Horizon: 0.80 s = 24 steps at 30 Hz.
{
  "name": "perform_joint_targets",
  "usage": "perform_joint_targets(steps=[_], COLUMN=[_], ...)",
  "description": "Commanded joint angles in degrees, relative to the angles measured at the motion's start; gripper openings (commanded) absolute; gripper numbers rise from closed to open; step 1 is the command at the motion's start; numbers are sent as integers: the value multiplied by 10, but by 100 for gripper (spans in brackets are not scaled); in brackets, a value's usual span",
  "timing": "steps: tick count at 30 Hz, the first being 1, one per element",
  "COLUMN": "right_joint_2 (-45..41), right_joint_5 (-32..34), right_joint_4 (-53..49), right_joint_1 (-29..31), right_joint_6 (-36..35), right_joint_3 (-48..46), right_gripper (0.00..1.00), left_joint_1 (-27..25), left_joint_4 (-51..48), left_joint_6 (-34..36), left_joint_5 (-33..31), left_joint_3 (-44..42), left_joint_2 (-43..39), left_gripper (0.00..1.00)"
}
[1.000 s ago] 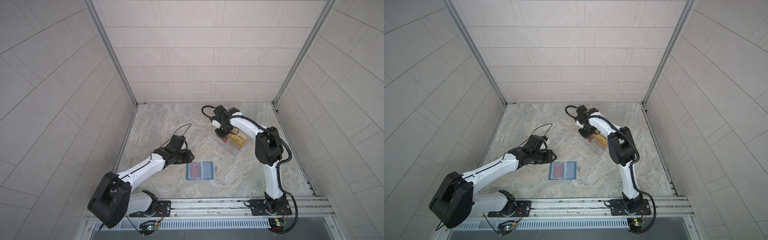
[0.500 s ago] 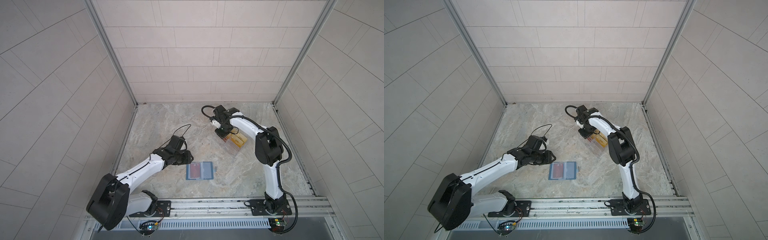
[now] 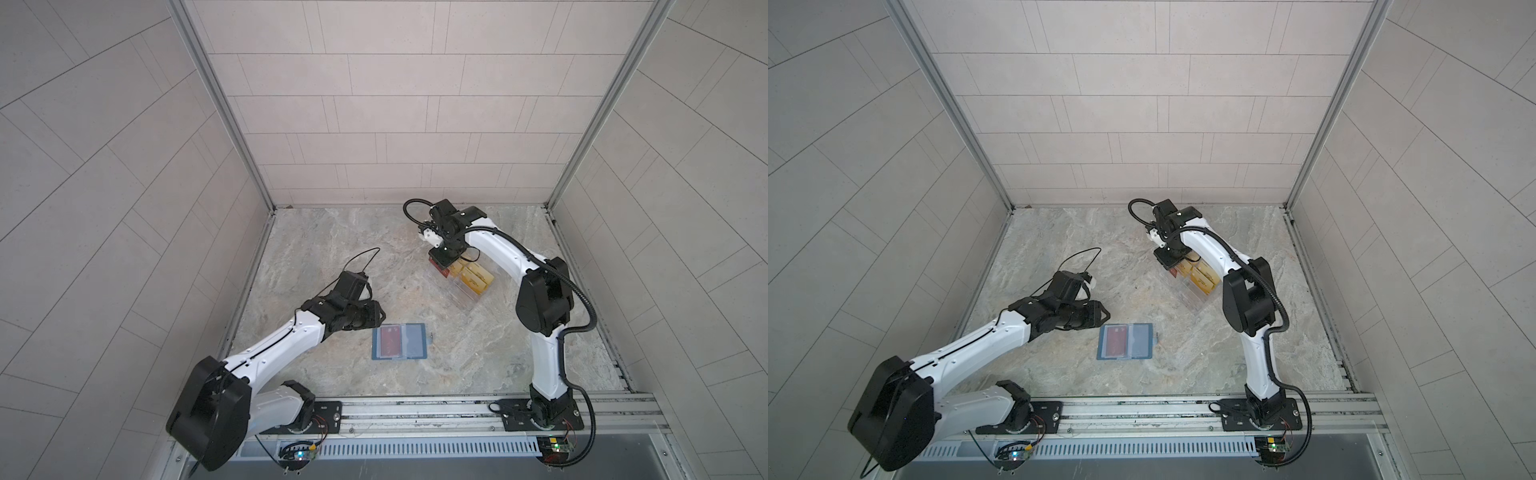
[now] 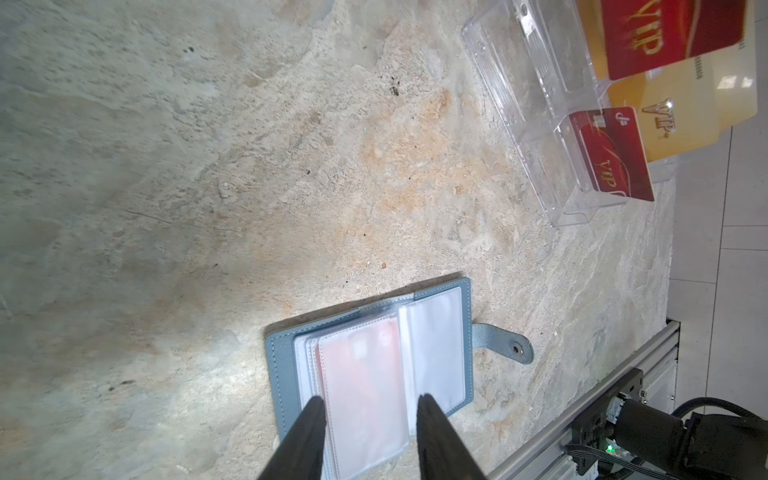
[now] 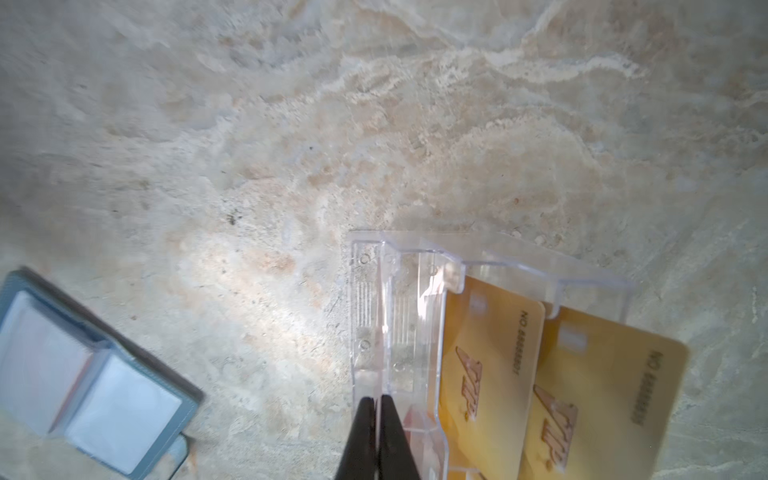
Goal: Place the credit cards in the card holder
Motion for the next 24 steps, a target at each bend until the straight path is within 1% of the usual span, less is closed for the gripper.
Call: perform_joint_targets(steps=[1,4,6,8,11,15,17,21,24], right_joint_2=[-91,-157,-197,-234,-273,-295,-288,-276,-277], right_joint_5=[-89,-162,-208,-210,-228,-201,-204,-202,-195], right_joint_4=[23,106,166,230,366,531,594,693,713], right_joint_1=[5,8,22,47,95,162,175,191,194], right_joint_6=[70,166,221,279,386,493,527,574,582], right_joint_3=[-58,-169,-249,-325,-437,-546,-585,-635,-651], right_gripper=[0,0,0,0,0,0,0,0,0], left_joint_1=[2,-2,-7,-16,-24,-35,-39,-49,-55], left_joint_4=[-7,-5,0,2,9,39,52,75,75], left_joint_6=[7,5,4,4,1,-5,-8,-12,-15], left_joint_5=[-15,-20,-20,-24,-30,-19,-9,11,2], left_joint_3=[-14,-26,-32,-36,-46,-62,-68,-75,-79], left_joint_2=[-17,-24,-26,-26,-30,-35,-31,-19,-13], left_gripper=[40,39,39,38,35,29,25,15,12])
